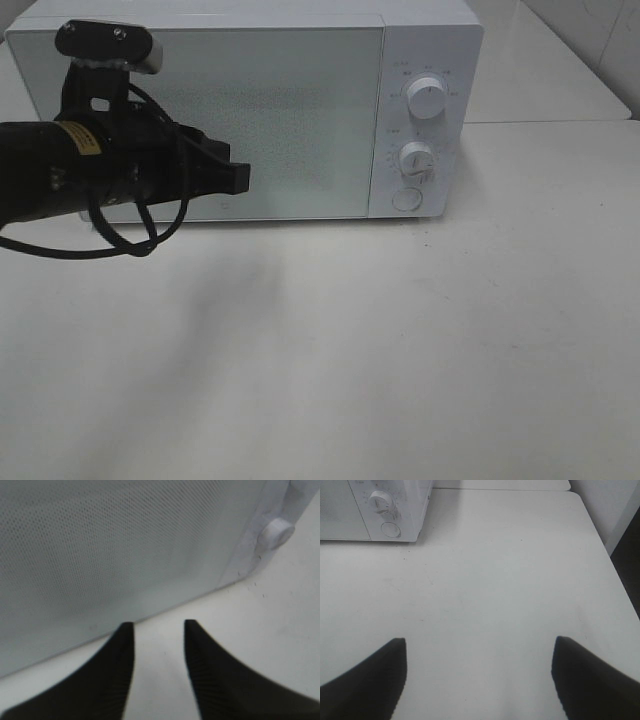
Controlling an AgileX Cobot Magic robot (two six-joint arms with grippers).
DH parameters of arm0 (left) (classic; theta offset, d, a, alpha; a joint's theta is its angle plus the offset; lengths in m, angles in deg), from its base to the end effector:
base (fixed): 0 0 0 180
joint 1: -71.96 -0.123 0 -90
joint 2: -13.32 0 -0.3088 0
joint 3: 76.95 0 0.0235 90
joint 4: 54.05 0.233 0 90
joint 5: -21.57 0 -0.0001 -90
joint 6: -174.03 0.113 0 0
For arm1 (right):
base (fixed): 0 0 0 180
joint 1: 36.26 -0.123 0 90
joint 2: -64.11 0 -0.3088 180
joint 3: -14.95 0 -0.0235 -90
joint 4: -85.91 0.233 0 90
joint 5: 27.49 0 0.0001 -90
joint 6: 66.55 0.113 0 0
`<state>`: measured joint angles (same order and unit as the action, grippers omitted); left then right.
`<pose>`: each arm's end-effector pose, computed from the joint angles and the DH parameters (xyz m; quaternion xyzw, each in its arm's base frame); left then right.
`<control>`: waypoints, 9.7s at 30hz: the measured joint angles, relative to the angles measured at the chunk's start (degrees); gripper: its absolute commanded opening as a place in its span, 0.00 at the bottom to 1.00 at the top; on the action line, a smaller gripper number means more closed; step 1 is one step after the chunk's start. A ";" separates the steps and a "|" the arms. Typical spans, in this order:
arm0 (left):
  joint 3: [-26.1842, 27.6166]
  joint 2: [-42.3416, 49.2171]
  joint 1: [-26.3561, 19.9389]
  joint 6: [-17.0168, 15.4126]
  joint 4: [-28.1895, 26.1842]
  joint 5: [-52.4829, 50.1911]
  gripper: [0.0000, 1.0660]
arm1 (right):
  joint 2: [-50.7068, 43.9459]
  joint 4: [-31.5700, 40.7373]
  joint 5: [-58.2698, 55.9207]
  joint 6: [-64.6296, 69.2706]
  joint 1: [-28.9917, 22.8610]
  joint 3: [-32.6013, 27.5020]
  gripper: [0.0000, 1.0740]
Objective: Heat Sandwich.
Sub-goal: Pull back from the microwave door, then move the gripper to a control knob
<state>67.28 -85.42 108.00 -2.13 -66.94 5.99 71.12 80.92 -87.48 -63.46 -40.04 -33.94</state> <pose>0.2691 -0.1874 0.2263 0.1899 0.8416 -0.1678 0.4770 -0.0247 -0.0102 0.2617 -0.0035 0.8467 -0.0117 0.5319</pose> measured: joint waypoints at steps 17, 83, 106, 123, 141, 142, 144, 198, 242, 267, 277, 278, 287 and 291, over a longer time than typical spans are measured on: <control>0.00 17.30 0.00 -2.52 9.85 39.25 0.95 | 0.00 0.00 0.00 0.00 0.00 0.00 0.71; -13.52 89.84 -34.43 -2.81 12.89 75.40 0.95 | 0.00 0.00 0.00 0.00 0.00 0.00 0.71; -13.52 91.79 -34.43 -2.81 12.89 75.40 0.95 | 0.00 0.00 0.00 0.00 0.00 0.00 0.71; -13.52 91.79 -34.43 -2.81 12.89 75.40 0.95 | 0.00 0.00 0.00 0.00 0.00 0.00 0.71; -13.52 91.79 -34.43 -2.81 12.89 75.40 0.95 | -0.06 0.00 1.26 0.00 0.00 2.18 0.71; -13.52 91.79 -34.43 -2.81 12.89 75.40 0.95 | -0.06 0.00 1.83 0.00 0.00 2.58 0.71; -13.52 91.79 -34.43 -2.81 12.89 75.40 0.95 | 0.34 0.00 2.86 0.00 0.00 3.15 0.71; -13.52 91.79 -34.43 -2.81 12.89 75.40 0.95 | 59.53 0.17 56.55 1.60 0.00 3.38 0.71; -13.52 91.79 -34.43 -2.81 12.89 75.40 0.95 | 98.78 43.60 127.43 -16.16 -33.46 -7.68 0.71; -13.52 91.79 -34.43 -2.81 12.89 75.40 0.95 | 109.32 46.24 126.74 -17.88 -35.41 4.35 0.71; -13.52 91.79 -34.43 -2.81 12.89 75.40 0.95 | 115.68 43.54 124.05 -17.93 -31.97 12.89 0.71; -13.52 91.79 -34.43 -2.81 12.89 75.40 0.95 | 116.20 43.49 124.05 -17.93 -31.80 13.58 0.71; -13.52 91.79 -34.43 -2.81 12.89 75.40 0.95 | 117.97 43.03 123.47 -17.99 -31.17 15.36 0.70; -13.52 91.79 -34.43 -2.81 12.89 75.40 0.95 | 117.97 43.03 123.53 -17.99 -31.17 15.36 0.62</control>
<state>53.76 6.37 73.56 -4.94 -54.05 81.39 189.09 123.95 36.05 -81.45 -71.21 -18.58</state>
